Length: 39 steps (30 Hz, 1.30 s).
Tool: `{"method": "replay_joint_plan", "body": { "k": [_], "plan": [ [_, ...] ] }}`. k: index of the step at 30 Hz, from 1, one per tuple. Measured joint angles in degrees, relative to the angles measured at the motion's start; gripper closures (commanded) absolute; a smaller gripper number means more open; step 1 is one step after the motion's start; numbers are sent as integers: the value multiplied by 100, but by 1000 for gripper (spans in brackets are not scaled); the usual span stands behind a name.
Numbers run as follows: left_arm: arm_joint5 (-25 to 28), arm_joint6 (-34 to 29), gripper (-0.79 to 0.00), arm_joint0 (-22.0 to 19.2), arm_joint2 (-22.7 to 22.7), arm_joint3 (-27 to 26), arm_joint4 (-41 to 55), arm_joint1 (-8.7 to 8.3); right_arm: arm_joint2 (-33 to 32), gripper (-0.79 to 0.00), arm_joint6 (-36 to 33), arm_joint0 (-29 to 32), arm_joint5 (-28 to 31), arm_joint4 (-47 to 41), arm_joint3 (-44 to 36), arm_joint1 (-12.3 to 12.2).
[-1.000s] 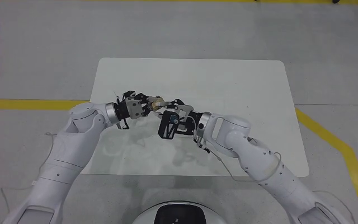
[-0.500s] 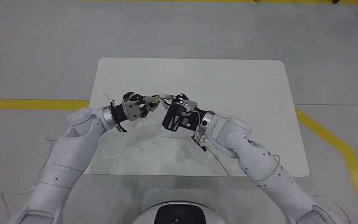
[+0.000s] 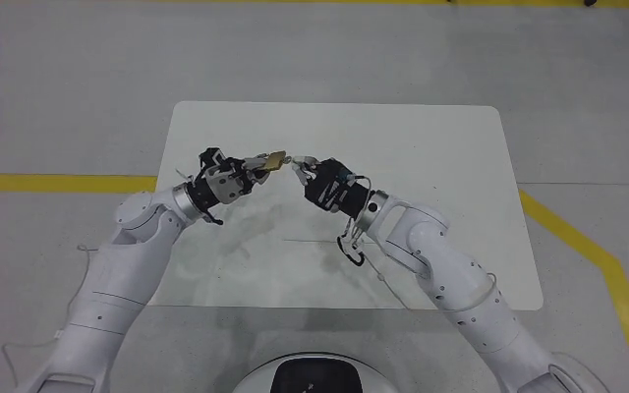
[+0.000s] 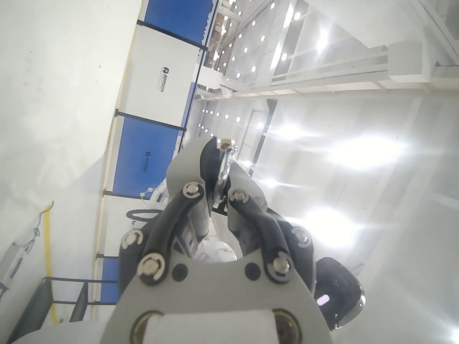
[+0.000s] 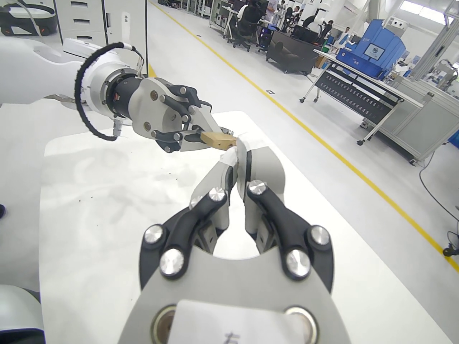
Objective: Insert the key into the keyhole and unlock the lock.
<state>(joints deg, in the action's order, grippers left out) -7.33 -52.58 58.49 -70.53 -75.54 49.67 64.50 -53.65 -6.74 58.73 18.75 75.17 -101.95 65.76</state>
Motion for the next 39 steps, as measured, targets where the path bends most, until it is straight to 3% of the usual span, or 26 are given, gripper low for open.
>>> {"method": "replay_joint_plan", "body": {
  "k": [10, 23, 26, 34, 39],
  "plan": [
    [728, 568, 0, 55, -237, -338, -1623, -116, -220, -785, -9, 85, 86, -149, -52, -23],
    [724, 711, 0, 116, -286, -375, -1655, -122, -220, -785, -9, 85, 86, -149, -52, -23],
    [880, 810, 0, 187, -233, -547, -2361, -169, -220, -785, -9, 85, 86, -150, -52, -23],
    [947, 691, 0, 117, 515, -824, -4936, -199, -220, -785, -9, 85, 86, -150, -52, -23],
    [1169, 781, 0, -233, 1128, -565, -5375, -61, -220, -785, -9, 85, 86, -150, -52, -23]
  ]
}}
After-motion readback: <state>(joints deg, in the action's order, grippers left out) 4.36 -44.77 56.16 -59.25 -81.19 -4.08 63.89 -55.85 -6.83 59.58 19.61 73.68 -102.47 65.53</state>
